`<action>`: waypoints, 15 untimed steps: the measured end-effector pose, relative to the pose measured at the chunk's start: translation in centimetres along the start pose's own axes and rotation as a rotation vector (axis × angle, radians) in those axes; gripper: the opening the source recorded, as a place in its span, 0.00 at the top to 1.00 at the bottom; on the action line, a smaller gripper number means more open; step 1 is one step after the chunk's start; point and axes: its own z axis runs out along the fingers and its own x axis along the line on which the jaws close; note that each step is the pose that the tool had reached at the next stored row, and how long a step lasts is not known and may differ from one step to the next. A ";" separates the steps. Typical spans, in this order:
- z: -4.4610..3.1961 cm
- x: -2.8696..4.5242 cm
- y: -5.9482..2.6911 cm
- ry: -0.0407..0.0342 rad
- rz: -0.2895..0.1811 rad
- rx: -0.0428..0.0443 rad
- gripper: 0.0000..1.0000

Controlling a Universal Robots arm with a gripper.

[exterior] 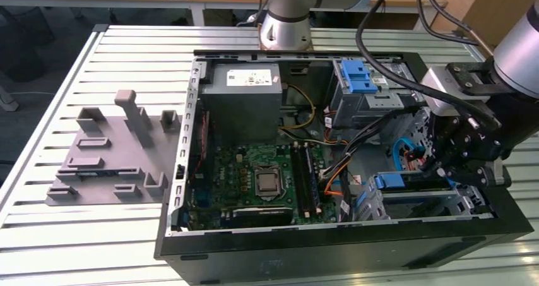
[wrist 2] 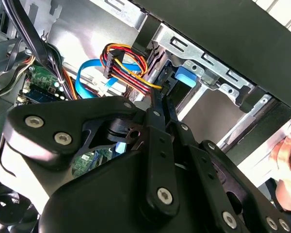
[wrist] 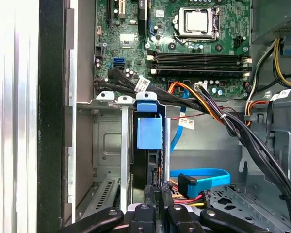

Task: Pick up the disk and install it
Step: 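Insert the first disk wire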

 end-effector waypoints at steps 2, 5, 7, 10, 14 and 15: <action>0.01 0.00 0.00 0.0000 0.000 -0.0003 0.83; -0.27 -0.01 0.00 -0.0001 0.000 -0.0004 0.76; -0.49 -0.01 0.00 0.0001 0.000 -0.0004 0.76; -0.71 -0.02 0.00 0.0000 0.000 -0.0005 0.76; -0.85 -0.03 0.00 -0.0003 0.000 -0.0004 0.84; -0.87 -0.03 0.00 -0.0001 0.000 -0.0004 0.89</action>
